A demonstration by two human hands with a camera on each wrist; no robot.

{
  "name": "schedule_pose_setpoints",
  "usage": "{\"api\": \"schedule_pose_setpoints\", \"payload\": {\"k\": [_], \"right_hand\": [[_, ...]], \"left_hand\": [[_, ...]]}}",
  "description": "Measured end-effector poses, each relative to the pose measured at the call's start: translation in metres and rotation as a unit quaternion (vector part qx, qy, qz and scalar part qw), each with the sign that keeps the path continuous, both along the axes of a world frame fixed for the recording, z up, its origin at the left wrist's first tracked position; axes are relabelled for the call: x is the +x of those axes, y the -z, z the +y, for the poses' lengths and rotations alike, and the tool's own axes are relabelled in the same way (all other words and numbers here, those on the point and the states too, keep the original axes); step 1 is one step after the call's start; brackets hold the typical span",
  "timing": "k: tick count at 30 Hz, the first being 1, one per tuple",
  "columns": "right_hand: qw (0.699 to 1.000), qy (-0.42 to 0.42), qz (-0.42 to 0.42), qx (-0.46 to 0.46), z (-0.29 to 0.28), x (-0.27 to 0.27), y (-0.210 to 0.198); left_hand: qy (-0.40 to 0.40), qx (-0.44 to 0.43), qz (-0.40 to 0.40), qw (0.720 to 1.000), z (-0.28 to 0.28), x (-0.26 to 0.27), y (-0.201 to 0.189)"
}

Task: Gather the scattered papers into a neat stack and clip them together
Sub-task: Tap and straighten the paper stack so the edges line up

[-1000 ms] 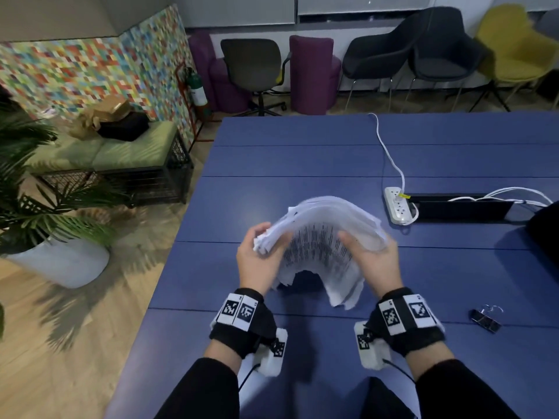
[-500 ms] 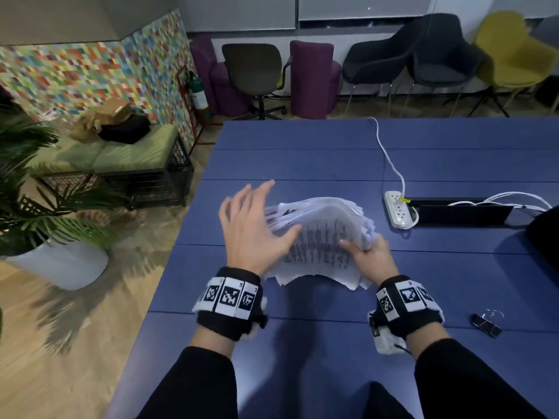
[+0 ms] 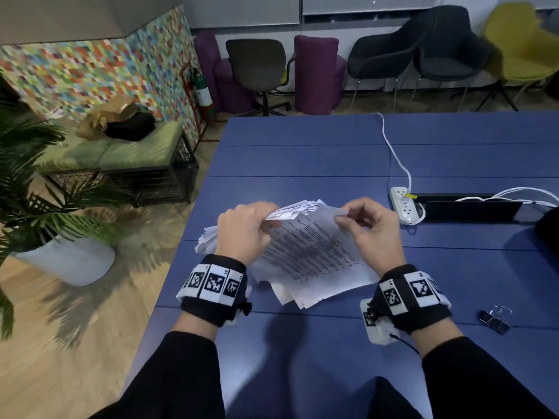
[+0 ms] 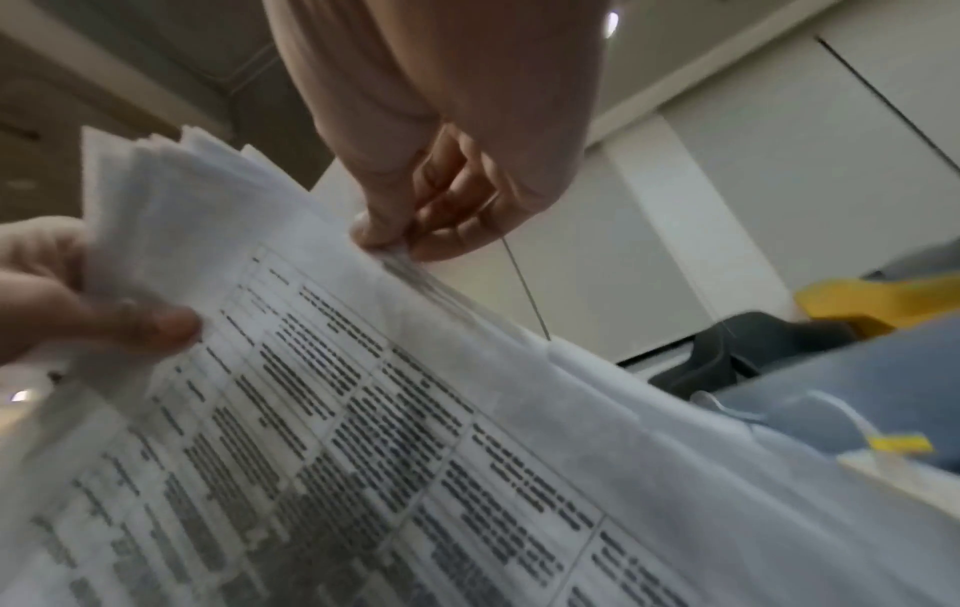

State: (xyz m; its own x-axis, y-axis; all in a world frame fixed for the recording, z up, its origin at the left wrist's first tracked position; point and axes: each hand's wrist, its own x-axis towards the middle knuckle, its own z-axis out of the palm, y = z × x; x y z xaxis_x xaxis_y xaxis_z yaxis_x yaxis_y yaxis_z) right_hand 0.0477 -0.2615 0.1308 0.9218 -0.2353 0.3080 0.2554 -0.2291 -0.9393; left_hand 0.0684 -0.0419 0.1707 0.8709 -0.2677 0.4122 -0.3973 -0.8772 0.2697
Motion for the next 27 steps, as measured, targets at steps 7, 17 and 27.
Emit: {"api": "schedule_pose_setpoints", "payload": {"k": [7, 17, 27], "right_hand": [[0.998, 0.014, -0.018, -0.059, -0.006, -0.006, -0.019], [0.953, -0.049, 0.258, 0.148, -0.071, -0.019, 0.063], [0.936, -0.104, 0.265, 0.204, -0.073, -0.013, 0.061]], "left_hand": [[-0.093, -0.194, 0.061, 0.975, 0.008, 0.006, 0.001], [-0.079, -0.494, 0.171, 0.849, 0.047, 0.0, 0.008], [-0.054, -0.57, 0.214, 0.791, 0.058, -0.001, 0.016]]}}
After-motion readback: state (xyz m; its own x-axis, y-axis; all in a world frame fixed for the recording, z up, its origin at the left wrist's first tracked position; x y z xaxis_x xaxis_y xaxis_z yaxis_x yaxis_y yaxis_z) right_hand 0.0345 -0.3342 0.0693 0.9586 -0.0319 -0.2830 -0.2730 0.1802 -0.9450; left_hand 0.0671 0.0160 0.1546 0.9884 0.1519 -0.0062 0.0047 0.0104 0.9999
